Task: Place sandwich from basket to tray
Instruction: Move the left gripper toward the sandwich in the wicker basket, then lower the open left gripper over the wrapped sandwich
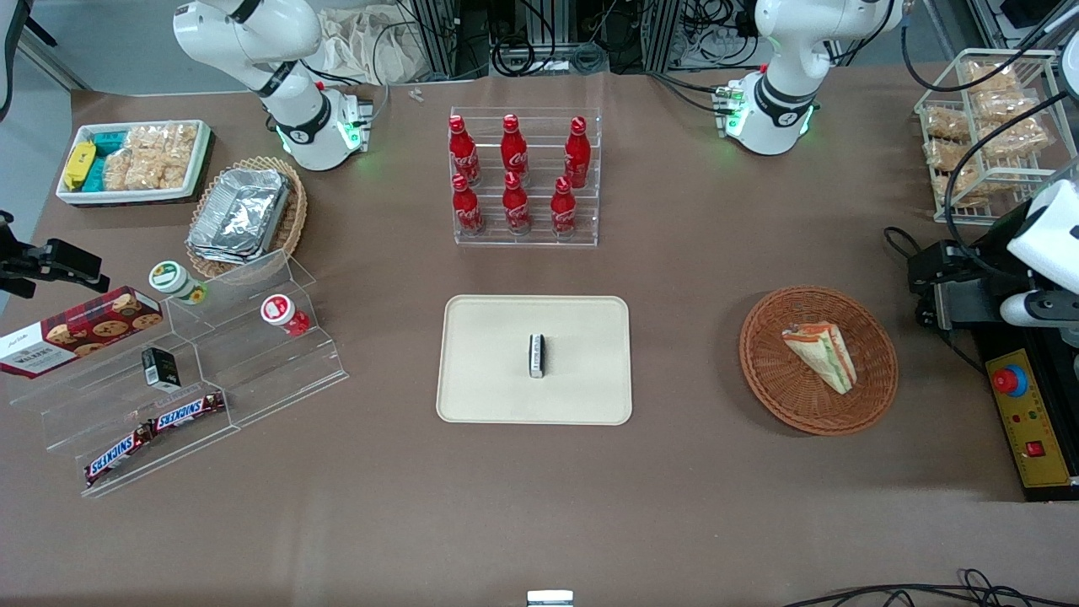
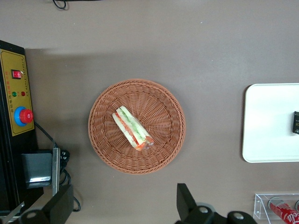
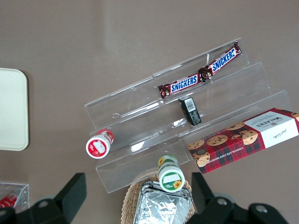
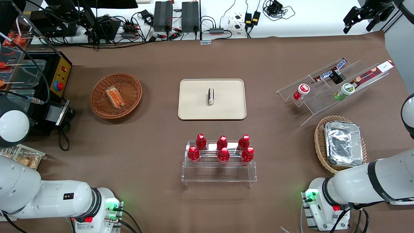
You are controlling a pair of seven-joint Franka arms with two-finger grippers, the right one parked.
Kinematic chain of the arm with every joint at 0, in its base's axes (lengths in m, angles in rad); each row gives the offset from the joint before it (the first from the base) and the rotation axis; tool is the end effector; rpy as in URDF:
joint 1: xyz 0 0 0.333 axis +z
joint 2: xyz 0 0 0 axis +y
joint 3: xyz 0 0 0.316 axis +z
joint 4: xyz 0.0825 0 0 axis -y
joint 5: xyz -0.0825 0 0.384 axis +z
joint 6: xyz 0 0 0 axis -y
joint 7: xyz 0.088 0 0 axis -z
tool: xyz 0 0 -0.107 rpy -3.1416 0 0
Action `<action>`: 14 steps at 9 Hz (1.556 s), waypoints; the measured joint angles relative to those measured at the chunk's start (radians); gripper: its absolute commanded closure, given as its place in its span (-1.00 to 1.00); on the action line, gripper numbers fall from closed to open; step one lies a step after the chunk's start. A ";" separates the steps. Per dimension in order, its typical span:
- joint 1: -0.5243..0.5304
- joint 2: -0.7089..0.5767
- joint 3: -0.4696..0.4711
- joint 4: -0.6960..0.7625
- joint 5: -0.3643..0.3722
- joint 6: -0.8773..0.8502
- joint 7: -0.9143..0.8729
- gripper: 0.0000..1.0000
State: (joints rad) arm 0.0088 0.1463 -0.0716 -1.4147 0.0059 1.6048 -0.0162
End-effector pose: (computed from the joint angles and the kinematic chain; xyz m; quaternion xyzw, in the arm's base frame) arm 0.6024 -0.0338 0.6170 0.9995 -0.0228 0.0220 0.0031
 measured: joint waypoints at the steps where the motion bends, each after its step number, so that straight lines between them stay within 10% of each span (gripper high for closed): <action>1: 0.000 0.000 0.000 0.000 0.000 -0.001 0.000 -0.99; 7: 0.000 0.003 0.000 -0.147 0.000 0.012 -0.011 -0.89; 14: 0.008 0.001 0.008 -0.654 -0.001 0.579 -0.374 -0.98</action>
State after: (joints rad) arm 0.0171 0.1468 -0.0636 -2.0685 0.0051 2.1841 -0.3905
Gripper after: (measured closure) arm 0.009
